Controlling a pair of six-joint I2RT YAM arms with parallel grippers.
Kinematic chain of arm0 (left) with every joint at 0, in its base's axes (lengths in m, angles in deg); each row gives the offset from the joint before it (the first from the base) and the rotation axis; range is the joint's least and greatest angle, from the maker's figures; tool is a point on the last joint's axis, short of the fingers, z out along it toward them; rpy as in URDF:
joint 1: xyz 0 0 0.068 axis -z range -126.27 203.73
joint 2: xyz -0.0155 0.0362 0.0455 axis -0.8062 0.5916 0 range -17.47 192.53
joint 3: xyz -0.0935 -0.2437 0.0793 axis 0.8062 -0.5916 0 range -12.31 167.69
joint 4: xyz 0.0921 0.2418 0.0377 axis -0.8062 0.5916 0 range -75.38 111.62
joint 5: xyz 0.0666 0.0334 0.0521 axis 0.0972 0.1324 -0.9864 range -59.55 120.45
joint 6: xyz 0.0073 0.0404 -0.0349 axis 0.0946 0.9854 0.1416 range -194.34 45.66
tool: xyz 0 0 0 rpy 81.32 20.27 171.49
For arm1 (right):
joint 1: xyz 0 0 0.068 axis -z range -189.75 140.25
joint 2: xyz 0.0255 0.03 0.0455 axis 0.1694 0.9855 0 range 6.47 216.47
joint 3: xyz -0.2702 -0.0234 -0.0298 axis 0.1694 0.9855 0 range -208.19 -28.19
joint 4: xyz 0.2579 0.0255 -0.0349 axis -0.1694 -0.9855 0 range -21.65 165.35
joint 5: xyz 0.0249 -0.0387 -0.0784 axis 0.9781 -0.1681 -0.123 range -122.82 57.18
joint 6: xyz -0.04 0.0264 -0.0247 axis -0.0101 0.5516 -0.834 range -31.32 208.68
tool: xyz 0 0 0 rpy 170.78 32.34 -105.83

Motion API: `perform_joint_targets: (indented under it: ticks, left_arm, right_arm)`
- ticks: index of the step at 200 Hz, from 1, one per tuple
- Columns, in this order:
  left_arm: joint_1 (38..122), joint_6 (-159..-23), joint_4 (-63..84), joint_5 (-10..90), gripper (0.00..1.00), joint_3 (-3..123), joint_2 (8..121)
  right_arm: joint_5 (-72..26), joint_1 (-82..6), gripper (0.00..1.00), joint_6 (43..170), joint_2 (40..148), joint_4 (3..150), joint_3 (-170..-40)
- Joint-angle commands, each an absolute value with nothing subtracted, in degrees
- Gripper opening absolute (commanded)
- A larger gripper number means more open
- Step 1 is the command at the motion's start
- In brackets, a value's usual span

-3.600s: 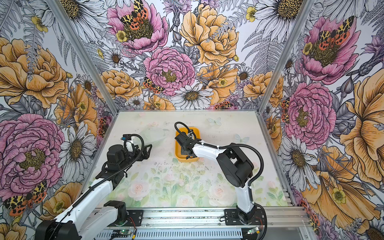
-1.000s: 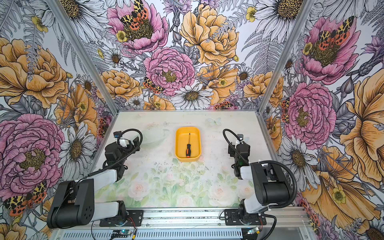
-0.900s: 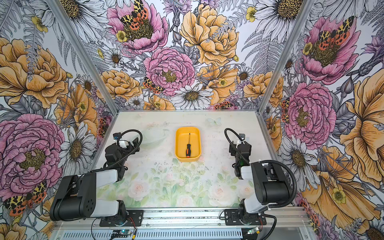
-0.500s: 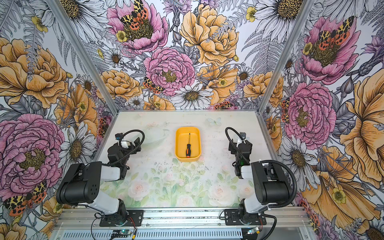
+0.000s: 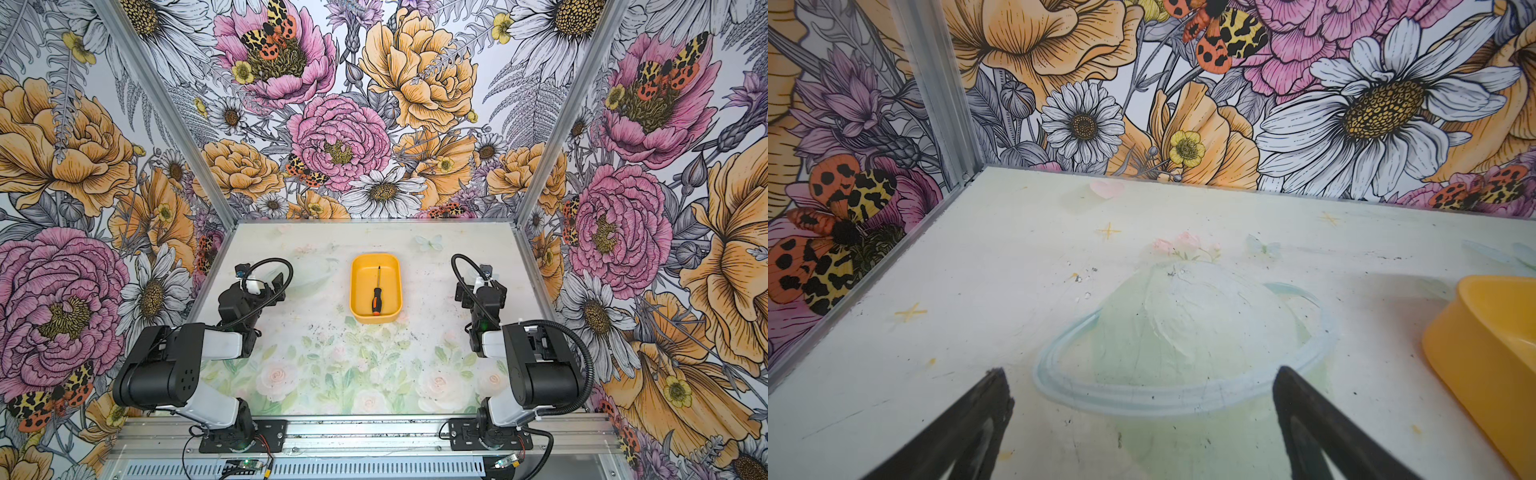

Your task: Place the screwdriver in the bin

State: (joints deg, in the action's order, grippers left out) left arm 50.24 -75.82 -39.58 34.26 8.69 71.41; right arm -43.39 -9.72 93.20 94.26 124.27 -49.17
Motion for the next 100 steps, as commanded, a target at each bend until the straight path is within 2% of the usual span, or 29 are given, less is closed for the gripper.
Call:
perform_joint_targets:
  ticks: [1, 100]
  left_arm:
    - [50.1, -75.0, -39.8, 33.8, 0.99, 9.1, 71.5]
    - [50.6, -74.5, -39.5, 33.6, 0.99, 9.3, 71.5]
  right_arm:
    - [-42.6, -9.6, 1.0, 93.8, 94.4, 125.2, -50.5]
    - [-43.0, -9.8, 1.0, 93.6, 94.4, 125.4, -50.3]
